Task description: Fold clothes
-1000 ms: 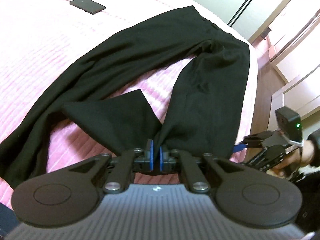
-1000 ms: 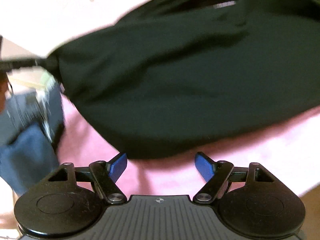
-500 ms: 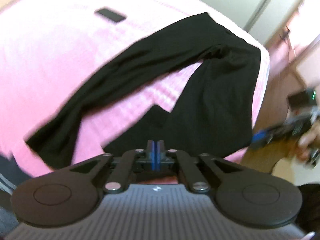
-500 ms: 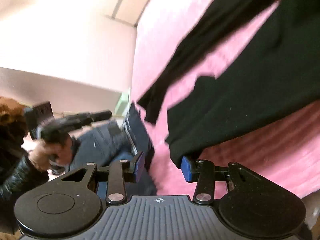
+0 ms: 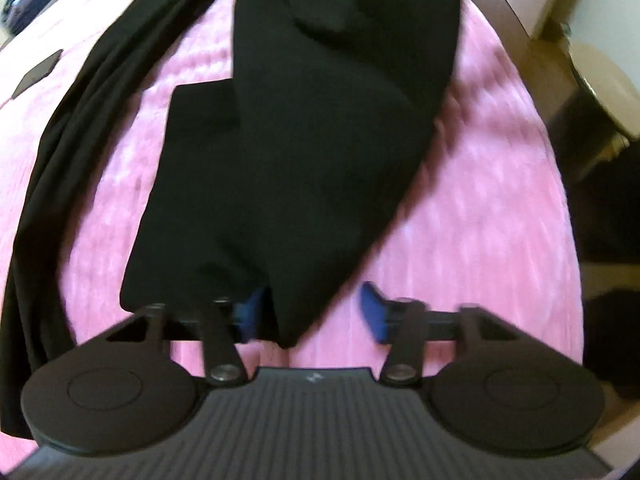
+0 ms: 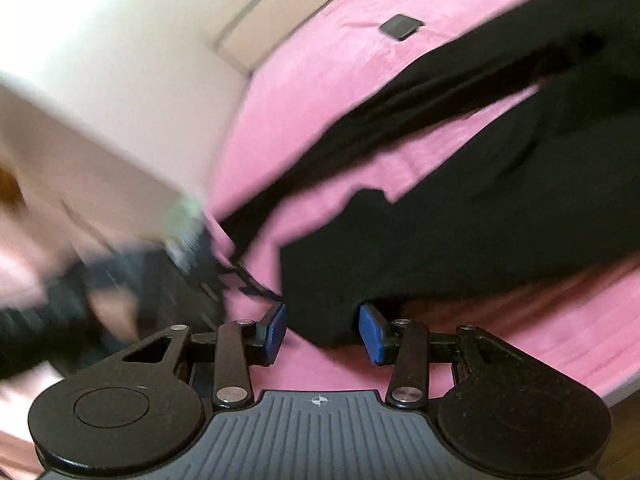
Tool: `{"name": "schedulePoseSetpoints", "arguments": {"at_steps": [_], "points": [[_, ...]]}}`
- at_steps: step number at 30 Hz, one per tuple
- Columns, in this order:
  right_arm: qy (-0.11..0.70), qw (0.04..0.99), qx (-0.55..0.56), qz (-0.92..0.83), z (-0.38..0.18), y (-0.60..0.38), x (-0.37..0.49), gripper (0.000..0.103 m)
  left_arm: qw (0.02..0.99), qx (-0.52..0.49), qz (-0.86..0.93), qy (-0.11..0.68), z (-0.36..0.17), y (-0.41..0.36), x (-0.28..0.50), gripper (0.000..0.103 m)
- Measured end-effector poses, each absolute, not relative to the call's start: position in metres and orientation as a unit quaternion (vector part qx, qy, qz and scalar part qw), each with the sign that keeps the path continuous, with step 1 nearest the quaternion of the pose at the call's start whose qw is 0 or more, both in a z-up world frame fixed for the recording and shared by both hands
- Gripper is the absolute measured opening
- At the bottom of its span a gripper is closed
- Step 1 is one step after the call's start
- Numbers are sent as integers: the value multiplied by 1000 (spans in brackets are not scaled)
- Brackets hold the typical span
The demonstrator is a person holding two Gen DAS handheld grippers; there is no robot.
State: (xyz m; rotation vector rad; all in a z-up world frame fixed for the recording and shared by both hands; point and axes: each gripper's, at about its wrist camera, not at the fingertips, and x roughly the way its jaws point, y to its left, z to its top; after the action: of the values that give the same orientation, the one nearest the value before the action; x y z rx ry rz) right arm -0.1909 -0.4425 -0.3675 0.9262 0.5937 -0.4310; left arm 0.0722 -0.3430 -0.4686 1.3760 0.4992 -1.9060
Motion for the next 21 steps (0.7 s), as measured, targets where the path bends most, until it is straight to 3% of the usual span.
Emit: {"name": "schedulePoseSetpoints", "arguments": {"at_steps": [1,2,8,13,15,16,21], "points": [[307,836,406,-205,-377,-434,-182,58,364,529,-740,199,-464,-343,75,6],[327,841,380,-204,-385,-425,-177,79,369,522,-740,208,-456,-344,77,5],[398,854,274,-193,-432,-383,-146,81,421,385,-754,324,-374,-365,121,3],[301,875,298,-236,-432,-378,-138,81,418,326,-763,370,-341,-375,141,3],[279,864,355,-224,-433,-385,-133,51,419,329,-758,377,-337,-375,140,3],[273,855,385,-214,-433,-388,-133,29,420,333,-751,385,-332,-372,139,3],[260,825,465,-188,-415,-402,-152,25,428,358,-722,409,-293,-361,139,3]]}}
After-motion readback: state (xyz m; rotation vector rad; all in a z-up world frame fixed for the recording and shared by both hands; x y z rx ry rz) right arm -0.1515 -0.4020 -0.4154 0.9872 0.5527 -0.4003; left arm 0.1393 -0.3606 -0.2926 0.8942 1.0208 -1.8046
